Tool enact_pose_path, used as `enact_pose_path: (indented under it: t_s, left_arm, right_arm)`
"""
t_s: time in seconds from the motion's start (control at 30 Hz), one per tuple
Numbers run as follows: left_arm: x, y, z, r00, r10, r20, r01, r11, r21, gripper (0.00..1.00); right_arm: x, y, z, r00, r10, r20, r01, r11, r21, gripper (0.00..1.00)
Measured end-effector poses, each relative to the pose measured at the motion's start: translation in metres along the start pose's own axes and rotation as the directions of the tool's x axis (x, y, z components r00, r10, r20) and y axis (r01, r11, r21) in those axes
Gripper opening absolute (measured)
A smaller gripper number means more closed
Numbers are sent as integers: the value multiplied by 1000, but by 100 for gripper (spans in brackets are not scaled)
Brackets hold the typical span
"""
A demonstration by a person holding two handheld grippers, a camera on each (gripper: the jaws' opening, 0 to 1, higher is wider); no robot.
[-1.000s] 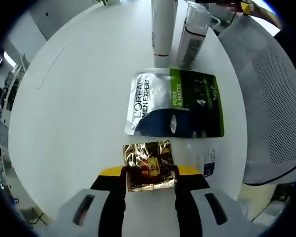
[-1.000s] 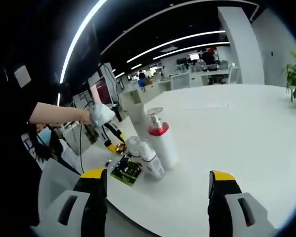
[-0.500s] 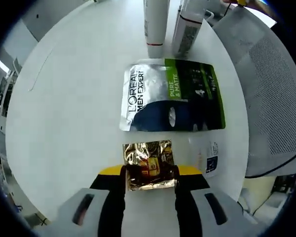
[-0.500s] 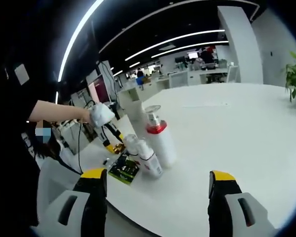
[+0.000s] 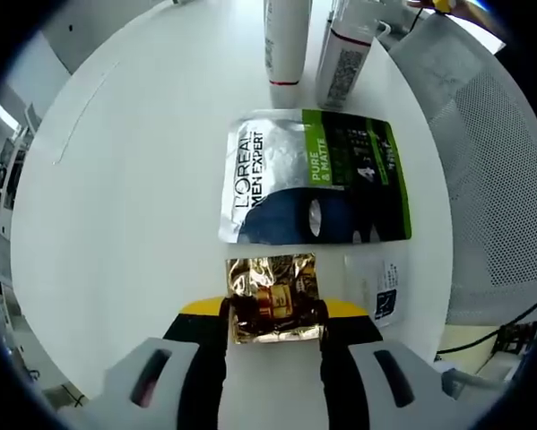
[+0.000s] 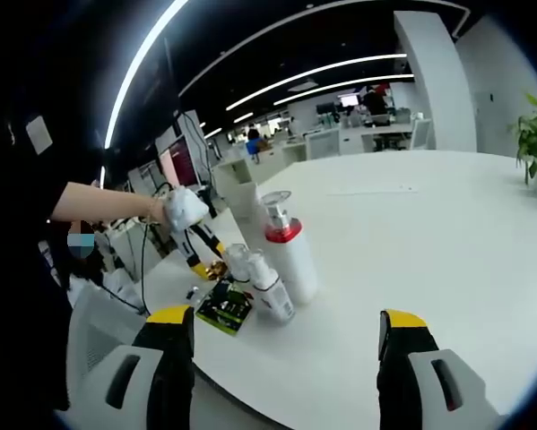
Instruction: Arrange the skincare products in the storage area until every visible bottle or jar stands upright without overlapping.
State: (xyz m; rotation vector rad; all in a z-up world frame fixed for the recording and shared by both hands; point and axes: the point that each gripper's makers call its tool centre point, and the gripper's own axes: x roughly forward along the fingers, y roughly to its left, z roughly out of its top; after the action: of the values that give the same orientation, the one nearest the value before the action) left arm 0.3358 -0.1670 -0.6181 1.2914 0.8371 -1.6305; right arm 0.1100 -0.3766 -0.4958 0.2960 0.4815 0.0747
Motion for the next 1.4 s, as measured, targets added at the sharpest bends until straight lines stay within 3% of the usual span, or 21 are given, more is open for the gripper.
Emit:
enact_pose_path:
  t_s: [0.17, 0.33, 0.4, 0.43, 0.47, 0.53, 0.57, 0.63, 0.73, 0.87, 0.9, 0.97, 1.03, 1.13, 1.17, 1.2, 1.27, 1.3, 1.33, 1.4]
  left_arm:
    - [-2, 5, -1, 1000, 21, 10, -21, 1000, -14, 45]
    - [-6, 7, -6, 999, 33, 9, -32, 999, -22, 45]
    - [-11, 10, -7, 998, 58, 25, -56, 997, -60, 45]
    - [-13, 10, -4, 997, 67, 48, -63, 994, -93, 45]
    - [-17, 8, 6, 991, 82, 108, -63, 984, -166, 46]
    - [-29, 8, 18, 973, 108, 206, -47, 959, -278, 48]
    - [-38, 8, 25, 952, 133, 275, -33, 939, -342, 50]
    - [-53, 10, 28, 917, 189, 352, -18, 900, -435, 53]
    - [-70, 9, 28, 880, 265, 394, -17, 846, -532, 60]
    - [-97, 5, 20, 819, 391, 420, -16, 746, -666, 74]
    - [-103, 3, 15, 804, 428, 414, -18, 712, -702, 76]
    - [-116, -8, 15, 780, 479, 403, -26, 668, -743, 80]
    - [-123, -8, 5, 752, 538, 381, -42, 616, -786, 84]
    - [-142, -17, -7, 687, 638, 348, -40, 511, -859, 91]
    - [-147, -19, -9, 668, 663, 337, -49, 491, -870, 95]
    - [-156, -24, -11, 632, 706, 318, -69, 460, -885, 98]
    - [-164, -34, -10, 606, 745, 280, -94, 416, -904, 99]
    - [-171, -39, -9, 571, 777, 265, -103, 388, -916, 99]
    - [-174, -40, -10, 547, 796, 258, -100, 368, -924, 99]
    - [-178, -45, -9, 513, 821, 250, -86, 339, -937, 99]
  right_arm:
    - [1, 1, -1, 1000, 6, -7, -6, 1000, -2, 87]
    - [2, 2, -2, 1000, 14, -13, -14, 1000, -5, 87]
    - [3, 2, -2, 1000, 17, -14, -17, 1000, -7, 87]
    - [3, 3, -3, 1000, 21, -16, -21, 1000, -9, 87]
    - [3, 5, -4, 1000, 24, -19, -25, 1000, -13, 88]
    - [4, 4, -4, 999, 24, -24, -25, 999, -28, 89]
    - [5, 5, -5, 999, 25, -26, -25, 999, -33, 89]
    - [5, 6, -5, 999, 28, -25, -29, 999, -35, 90]
    - [5, 7, -5, 999, 36, -25, -37, 999, -38, 90]
    - [5, 11, -6, 998, 48, -29, -50, 997, -54, 90]
    - [6, 12, -6, 998, 51, -30, -52, 997, -58, 90]
    - [6, 14, -8, 998, 59, -33, -61, 996, -67, 90]
    - [6, 15, -11, 997, 63, -44, -66, 995, -79, 90]
    - [5, 17, -10, 997, 71, -38, -74, 994, -83, 90]
    - [5, 16, -10, 997, 73, -37, -75, 994, -83, 90]
    - [5, 15, -10, 997, 73, -35, -76, 994, -85, 90]
    - [4, 17, -10, 997, 71, -29, -74, 994, -84, 89]
    - [4, 16, -9, 997, 72, -24, -73, 994, -83, 89]
    - [3, 16, -8, 997, 71, -22, -73, 994, -84, 89]
    - [3, 16, -8, 997, 69, -18, -70, 994, -87, 89]
